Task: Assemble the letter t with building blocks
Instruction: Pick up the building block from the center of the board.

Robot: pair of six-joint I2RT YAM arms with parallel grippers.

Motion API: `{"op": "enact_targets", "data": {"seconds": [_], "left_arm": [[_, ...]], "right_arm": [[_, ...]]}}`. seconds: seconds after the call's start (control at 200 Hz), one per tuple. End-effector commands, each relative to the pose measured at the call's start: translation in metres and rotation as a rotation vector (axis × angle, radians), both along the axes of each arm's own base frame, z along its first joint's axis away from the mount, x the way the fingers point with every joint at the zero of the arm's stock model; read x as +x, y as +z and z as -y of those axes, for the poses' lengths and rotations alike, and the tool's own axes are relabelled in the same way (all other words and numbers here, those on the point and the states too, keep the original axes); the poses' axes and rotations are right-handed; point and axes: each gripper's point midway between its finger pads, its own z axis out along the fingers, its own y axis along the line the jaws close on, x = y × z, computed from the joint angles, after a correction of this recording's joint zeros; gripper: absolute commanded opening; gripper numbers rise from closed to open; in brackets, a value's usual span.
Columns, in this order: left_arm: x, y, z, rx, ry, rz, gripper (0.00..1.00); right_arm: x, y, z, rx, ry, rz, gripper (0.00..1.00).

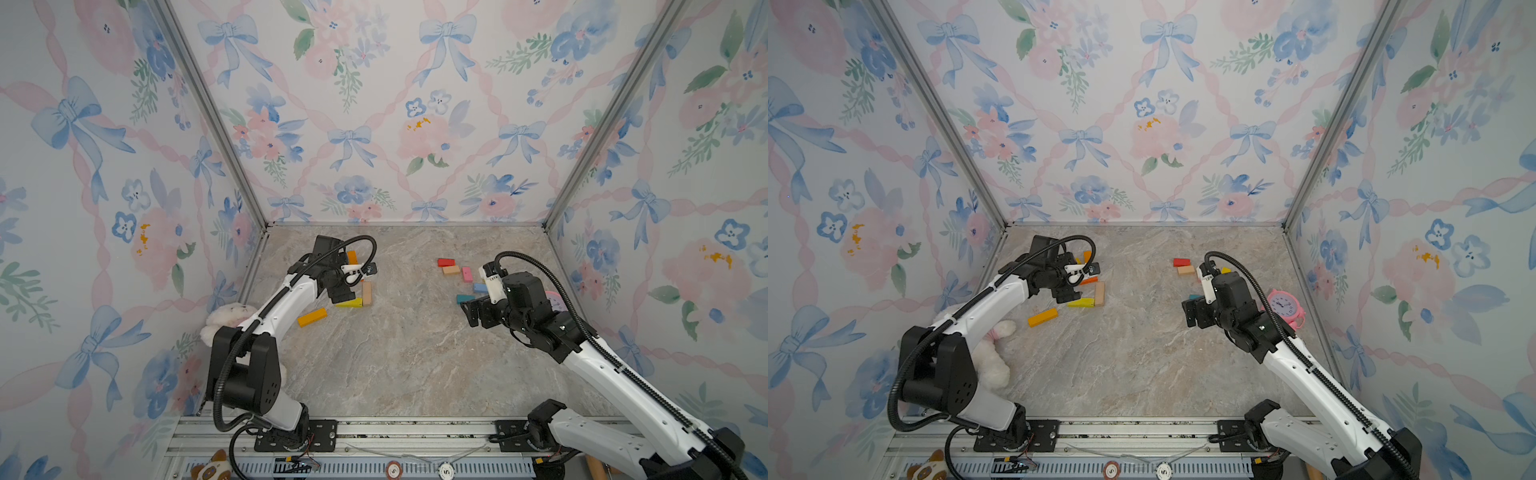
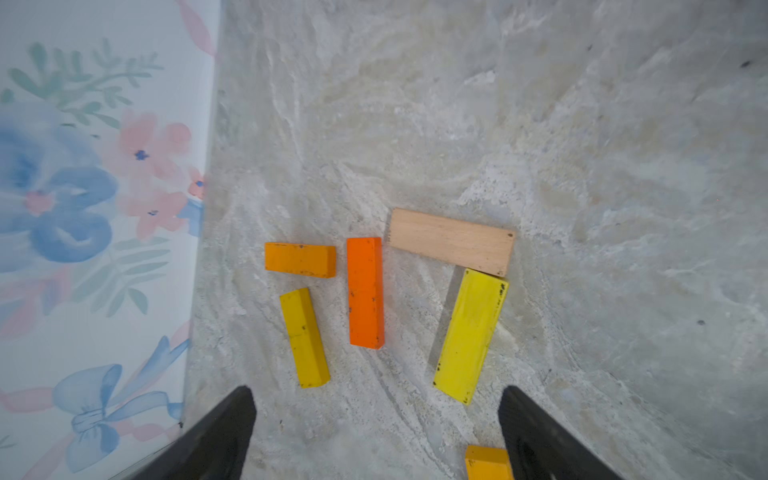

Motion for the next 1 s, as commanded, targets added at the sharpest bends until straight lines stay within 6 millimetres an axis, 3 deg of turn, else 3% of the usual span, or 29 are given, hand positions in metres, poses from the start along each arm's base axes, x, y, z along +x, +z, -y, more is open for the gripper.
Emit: {"op": "enact_targets", "data": {"seconds": [0.0,0.145,0.29,0.45,0.685,0.785,0.995], "left_arm": [[-0.004,0.035,0.003,-0.163,0.063,0.052,0.97],[-0.006,0.058,-0.013,-0.239,0.203,0.084,0.98],[-0.022,0.063,-0.026,-0.233,0.241,0.122,0.96],[-0.062,0.026,-0.046,-0.067,0.179,0.087,0.93],[-0.083,-0.034,-0.069,0.026,0.212,-0.065,0.81],[-0.086,-0.055,-0.080,0.035,0.245,-0.129,0.78],[-0.076,-0.079,-0.094,0.026,0.316,-0.240,0.70]], "right_arm": [[-0.002,0.003,0.003,0.007,0.002,0.006,0.96],[-0.002,0.005,0.004,0.008,0.000,0.012,0.96],[-0.003,0.006,0.004,0.009,-0.002,0.015,0.96],[-0.003,0.009,0.004,0.020,0.001,0.025,0.96],[-0.004,0.009,-0.003,0.051,0.024,0.016,0.96],[-0.006,0.010,-0.004,0.062,0.031,0.016,0.96],[-0.009,0.014,-0.010,0.099,0.051,0.022,0.96]]}}
